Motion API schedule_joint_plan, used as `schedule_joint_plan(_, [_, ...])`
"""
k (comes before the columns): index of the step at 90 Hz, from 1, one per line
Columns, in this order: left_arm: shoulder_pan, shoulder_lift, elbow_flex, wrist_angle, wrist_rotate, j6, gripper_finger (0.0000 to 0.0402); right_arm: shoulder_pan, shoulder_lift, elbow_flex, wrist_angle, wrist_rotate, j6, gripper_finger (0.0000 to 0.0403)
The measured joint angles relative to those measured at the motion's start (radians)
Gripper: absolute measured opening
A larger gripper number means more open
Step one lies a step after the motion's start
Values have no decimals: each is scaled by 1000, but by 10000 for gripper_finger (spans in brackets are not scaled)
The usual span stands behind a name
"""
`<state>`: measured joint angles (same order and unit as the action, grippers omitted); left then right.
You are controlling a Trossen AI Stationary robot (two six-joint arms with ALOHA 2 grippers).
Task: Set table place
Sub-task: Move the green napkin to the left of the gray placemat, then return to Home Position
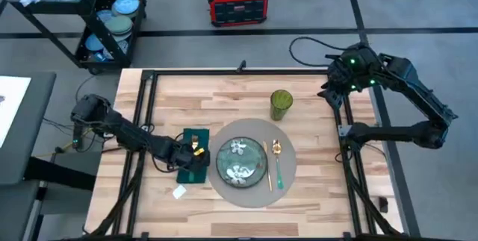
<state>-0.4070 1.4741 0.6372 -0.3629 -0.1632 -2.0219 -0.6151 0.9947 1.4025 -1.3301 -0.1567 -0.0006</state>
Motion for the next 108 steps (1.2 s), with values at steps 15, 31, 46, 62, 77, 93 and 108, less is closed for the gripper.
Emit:
schedule_joint_plan(15, [0, 1, 0, 34, 1, 3, 0, 0, 0, 0, 0, 0, 0, 162])
schedule_joint_plan(31, [3, -1, 2, -7, 23, 30, 0, 0, 0, 0, 0, 0, -3, 162])
schedule_joint_plan(46, [-1, -1, 2, -5, 23, 56, 0, 0, -1, 0, -7, -1, 0, 162])
schedule_joint_plan(62, [3, -17, 18, 15, 35, 182, 0, 0, -2, 0, -32, -26, 1, 162])
schedule_joint_plan(77, [34, -84, 110, -69, 6, 332, 0, 0, -14, 0, -29, -26, 1, 166])
schedule_joint_plan(93, [47, -205, 210, -148, -279, 486, 0, 0, -55, 0, 5, -164, -81, 169])
schedule_joint_plan(108, [26, -422, 188, -105, -755, 900, 0, -11, -210, -115, 161, -385, -220, 157])
